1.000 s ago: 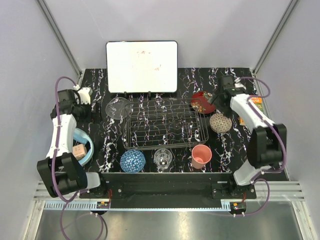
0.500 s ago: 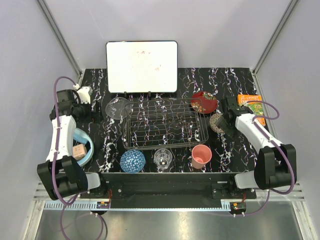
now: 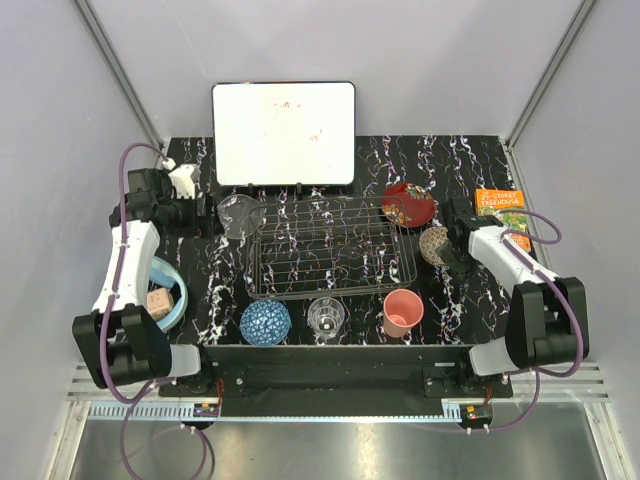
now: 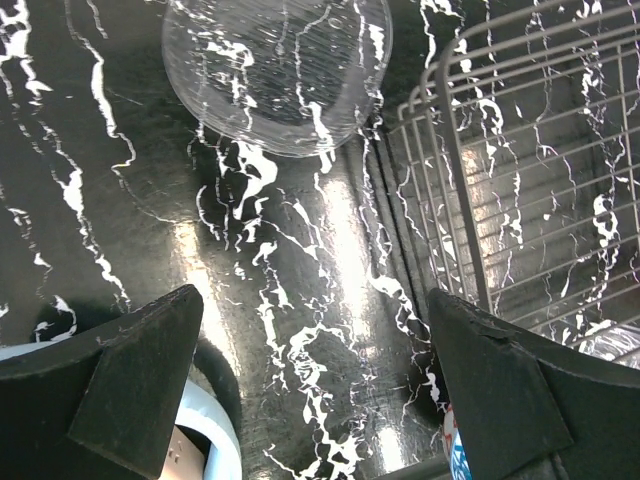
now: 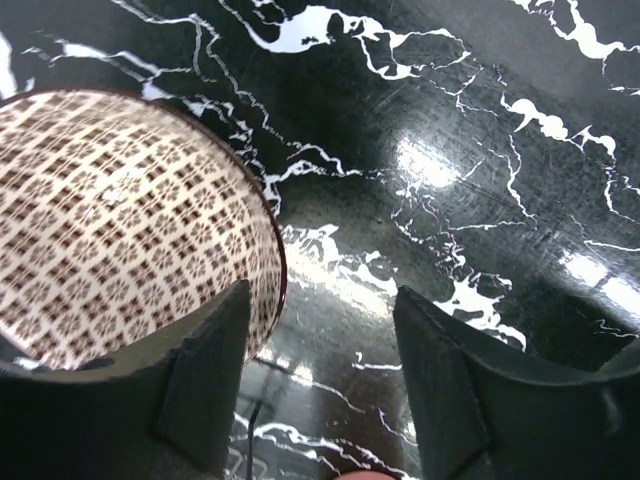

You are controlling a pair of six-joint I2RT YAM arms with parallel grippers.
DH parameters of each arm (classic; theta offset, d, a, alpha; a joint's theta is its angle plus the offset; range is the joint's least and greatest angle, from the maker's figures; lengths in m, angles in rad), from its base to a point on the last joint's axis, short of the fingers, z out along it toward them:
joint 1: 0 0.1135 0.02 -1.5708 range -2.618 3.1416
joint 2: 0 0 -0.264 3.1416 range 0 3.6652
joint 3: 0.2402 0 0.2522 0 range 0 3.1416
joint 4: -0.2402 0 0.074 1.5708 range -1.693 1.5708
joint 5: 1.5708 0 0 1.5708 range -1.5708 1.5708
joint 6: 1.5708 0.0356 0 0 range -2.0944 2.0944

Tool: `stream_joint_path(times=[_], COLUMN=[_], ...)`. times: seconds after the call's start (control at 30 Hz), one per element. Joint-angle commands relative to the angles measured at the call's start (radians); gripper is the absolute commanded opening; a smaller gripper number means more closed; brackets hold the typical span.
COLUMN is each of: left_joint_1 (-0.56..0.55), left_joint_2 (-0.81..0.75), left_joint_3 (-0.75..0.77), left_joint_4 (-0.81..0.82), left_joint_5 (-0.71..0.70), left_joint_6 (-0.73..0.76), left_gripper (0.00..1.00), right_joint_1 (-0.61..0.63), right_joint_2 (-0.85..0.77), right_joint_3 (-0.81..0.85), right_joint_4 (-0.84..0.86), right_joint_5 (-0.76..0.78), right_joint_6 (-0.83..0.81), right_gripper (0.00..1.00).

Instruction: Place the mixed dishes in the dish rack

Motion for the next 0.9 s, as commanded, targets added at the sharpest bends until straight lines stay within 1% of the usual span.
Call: stream_joint_path(times=[0.0,0.13,0.17,0.23,0.27,0.33,0.37,0.4,0.43,0.57,0.6,0.67,0.7,0.8,0.83,0.87], left_joint_1=[-0.001,-0.002,-0.002,-0.008,-0.01,-0.027,-0.036,-0.047,-0.068,-0.125,-0.134,-0.162,-0.18,-0.192,-0.227,-0.235], left_joint_2=[-0.02,-0.043,-0.048,-0.055,-0.058,-0.063,-0.064,-0.064,-0.064,-0.058,-0.055,-0.052,-0.048,-0.026,-0.019,-0.012], left_joint_3=[0.026,0.017,0.015,0.012,0.008,0.002,-0.009,-0.017,-0.023,-0.057,-0.061,-0.07,-0.072,-0.077,-0.075,-0.075], left_joint_4=[0.012,0.002,-0.001,-0.011,-0.014,-0.021,-0.021,-0.023,-0.023,-0.023,-0.023,-0.025,-0.024,-0.02,-0.02,-0.015], left_joint_5=[0.016,0.002,0.002,0.009,0.009,0.009,0.006,-0.007,-0.013,-0.048,-0.054,-0.057,-0.062,-0.062,-0.064,-0.064], left_joint_6=[-0.001,0.019,0.021,0.025,0.025,0.024,0.022,0.021,0.019,0.015,0.01,0.002,-0.001,-0.013,-0.021,-0.022], left_gripper=[0.99,0.99,0.99,0.99,0.99,0.99,0.99,0.99,0.99,0.99,0.99,0.99,0.99,0.99,0.99,0.99], right_joint_1=[-0.009,-0.013,-0.014,-0.013,-0.013,-0.013,-0.013,-0.013,-0.014,-0.013,-0.013,-0.011,-0.009,-0.008,-0.006,0.001], right_joint_2=[0.043,0.113,0.125,0.156,0.164,0.176,0.176,0.162,0.15,0.043,-0.017,-0.077,-0.133,-0.222,-0.233,-0.241], right_joint_3=[0.015,0.03,0.036,0.041,0.046,0.047,0.047,0.046,0.041,0.033,0.035,0.046,0.052,0.087,0.116,0.131], right_joint_4=[0.037,0.05,0.057,0.059,0.062,0.062,0.06,0.06,0.06,0.044,0.04,0.033,0.034,0.03,0.021,0.019], right_joint_5=[0.076,0.086,0.088,0.094,0.1,0.106,0.115,0.119,0.123,0.174,0.187,0.226,0.238,0.278,0.284,0.295], right_joint_6=[0.05,0.057,0.057,0.057,0.054,0.047,0.044,0.036,0.03,0.002,-0.013,-0.041,-0.077,-0.126,-0.136,-0.151], right_gripper=[0.62,0.51,0.44,0.39,0.32,0.25,0.19,0.06,0.01,0.0,0.0,0.0,0.0,0.0,0.0,0.0])
